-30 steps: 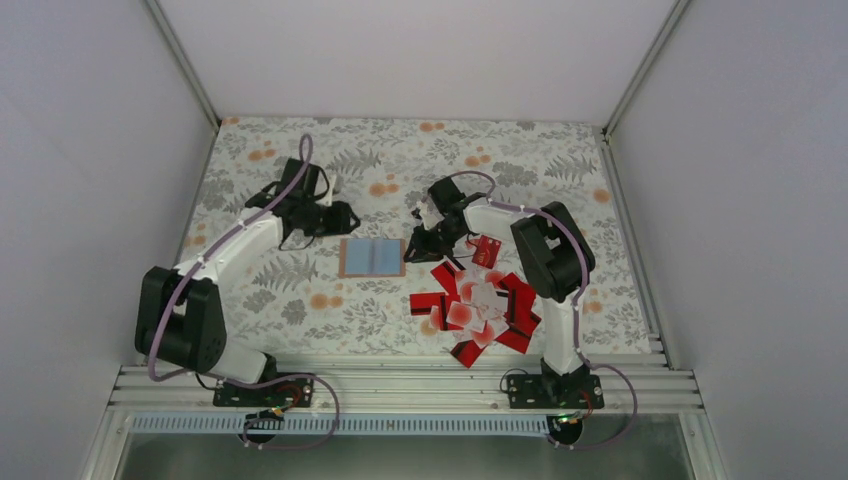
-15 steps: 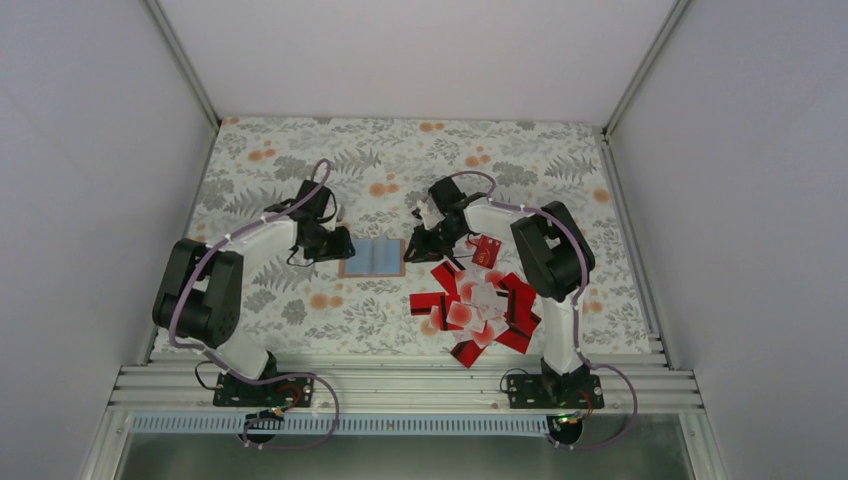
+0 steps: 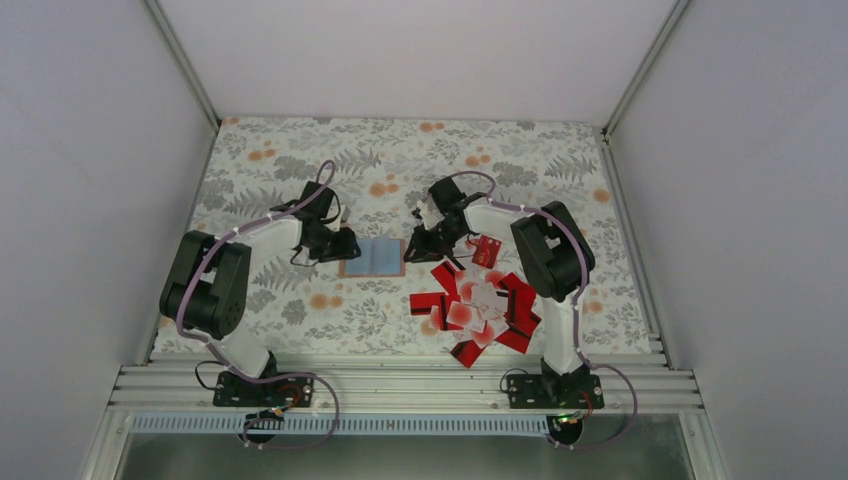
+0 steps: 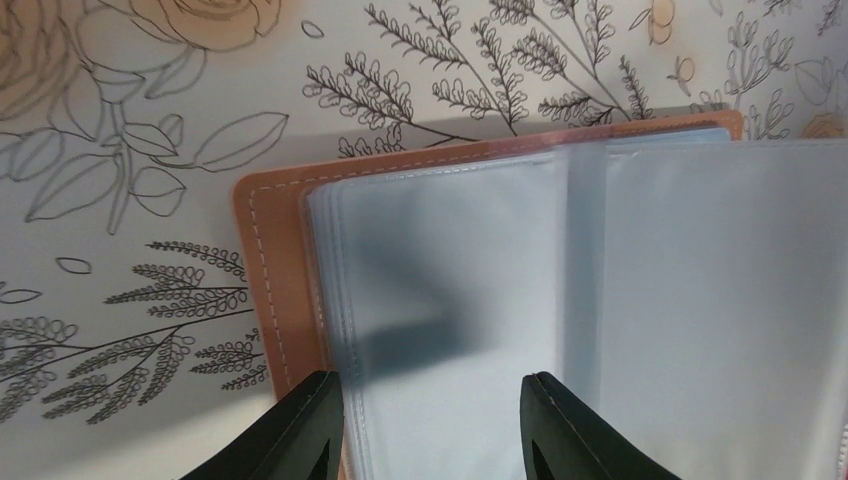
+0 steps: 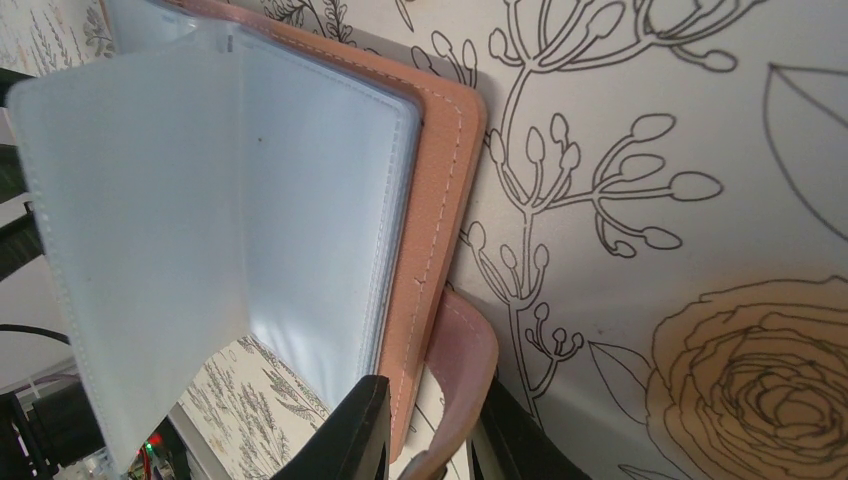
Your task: Put the credit cards into the card holder
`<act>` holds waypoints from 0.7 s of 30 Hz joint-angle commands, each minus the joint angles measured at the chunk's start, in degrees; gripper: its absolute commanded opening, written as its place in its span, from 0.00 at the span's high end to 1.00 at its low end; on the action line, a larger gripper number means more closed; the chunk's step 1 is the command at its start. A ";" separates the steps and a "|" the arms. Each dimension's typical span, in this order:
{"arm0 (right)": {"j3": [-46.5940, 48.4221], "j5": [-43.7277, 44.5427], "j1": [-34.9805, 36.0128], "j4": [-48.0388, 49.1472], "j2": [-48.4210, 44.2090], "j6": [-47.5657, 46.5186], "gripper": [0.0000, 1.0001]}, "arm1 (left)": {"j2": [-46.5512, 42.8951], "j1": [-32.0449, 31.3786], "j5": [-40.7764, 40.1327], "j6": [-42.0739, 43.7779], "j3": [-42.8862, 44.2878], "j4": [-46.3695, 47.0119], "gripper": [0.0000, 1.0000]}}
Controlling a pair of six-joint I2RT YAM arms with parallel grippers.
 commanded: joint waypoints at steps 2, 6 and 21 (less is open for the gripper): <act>-1.09 2.20 -0.23 0.58 1.39 0.14 0.79 | 1.76 -0.77 1.41 1.05 -0.45 0.91 0.54; -1.46 1.99 -0.27 1.27 1.66 0.62 0.79 | 2.61 -1.45 1.87 0.96 0.12 0.83 0.54; -1.87 1.55 -0.24 1.55 1.68 1.04 0.79 | 3.87 -5.73 -3.35 0.28 5.76 -3.29 0.54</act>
